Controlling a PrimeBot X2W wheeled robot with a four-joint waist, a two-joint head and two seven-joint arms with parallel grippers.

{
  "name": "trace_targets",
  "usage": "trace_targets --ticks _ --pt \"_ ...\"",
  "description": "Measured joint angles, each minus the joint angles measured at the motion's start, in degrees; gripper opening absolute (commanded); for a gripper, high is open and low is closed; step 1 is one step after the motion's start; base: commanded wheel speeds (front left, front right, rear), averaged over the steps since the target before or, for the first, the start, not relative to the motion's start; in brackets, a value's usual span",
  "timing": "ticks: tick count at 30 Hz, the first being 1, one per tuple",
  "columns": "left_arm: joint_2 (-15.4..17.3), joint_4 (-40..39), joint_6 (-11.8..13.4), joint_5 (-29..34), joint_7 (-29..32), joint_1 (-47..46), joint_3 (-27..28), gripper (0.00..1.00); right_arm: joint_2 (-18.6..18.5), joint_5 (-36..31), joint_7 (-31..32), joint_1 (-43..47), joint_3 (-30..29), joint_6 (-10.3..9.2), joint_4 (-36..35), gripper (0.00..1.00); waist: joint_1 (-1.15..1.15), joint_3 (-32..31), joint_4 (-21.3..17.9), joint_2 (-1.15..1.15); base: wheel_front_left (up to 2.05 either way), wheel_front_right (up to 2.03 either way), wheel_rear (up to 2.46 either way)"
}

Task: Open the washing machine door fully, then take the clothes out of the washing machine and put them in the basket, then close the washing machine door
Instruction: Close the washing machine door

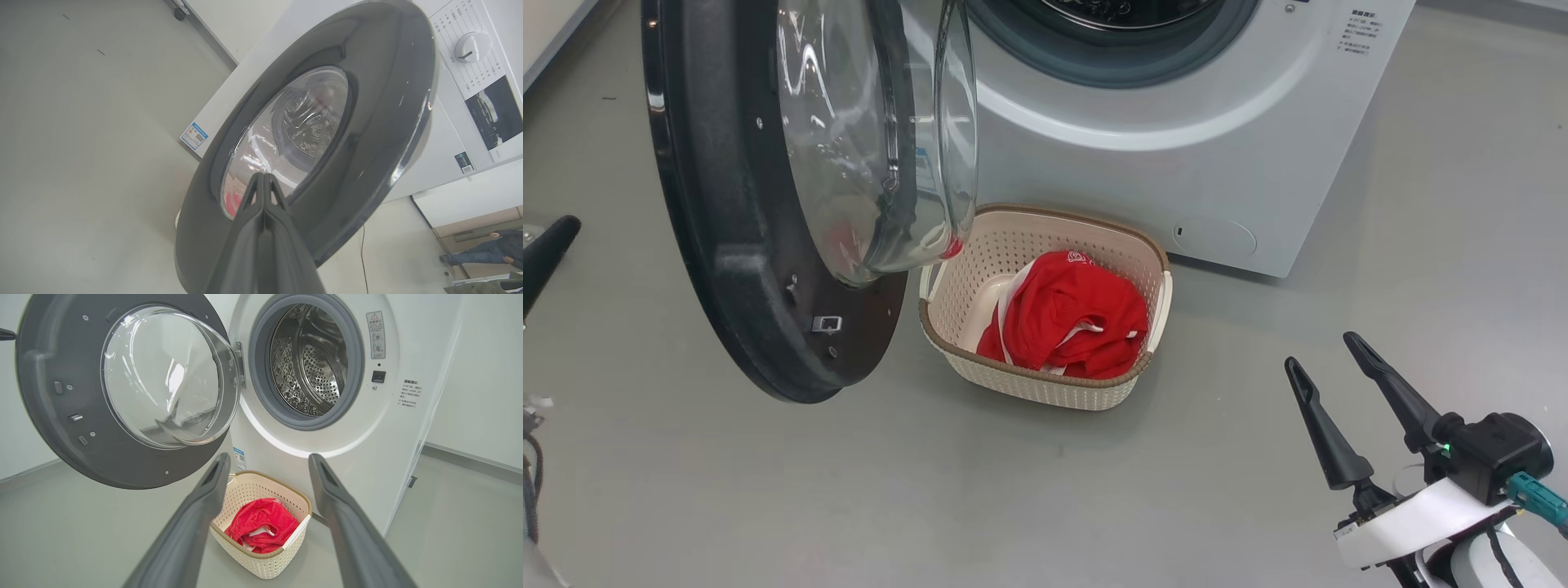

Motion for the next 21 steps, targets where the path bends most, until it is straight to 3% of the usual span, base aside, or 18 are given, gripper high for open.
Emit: trace_targets --ticks 5,12,21 --pt "6.2 -7.2 -0.4 7.9 -4.5 5.1 -9.0 0.00 0.3 0.0 0.0 0.0 -0.2 -0.38 0.3 1.00 0.00 -0.5 0.5 0.00 0.00 0.00 0.00" --pt "12.5 -15.1 -0.4 13.7 -16.2 11.7 -19.5 0.00 0.7 0.0 -0.1 0.1 -0.2 -0.40 0.5 1.00 0.00 -1.2 1.3 0.00 0.00 0.00 0.00" --pt "13.6 -15.9 -0.4 20.0 -32.3 20.2 -24.9 0.00 1.1 0.0 -0.1 1.1 -0.1 -0.41 1.3 1.00 0.00 -2.4 2.6 0.00 0.00 0.00 0.00"
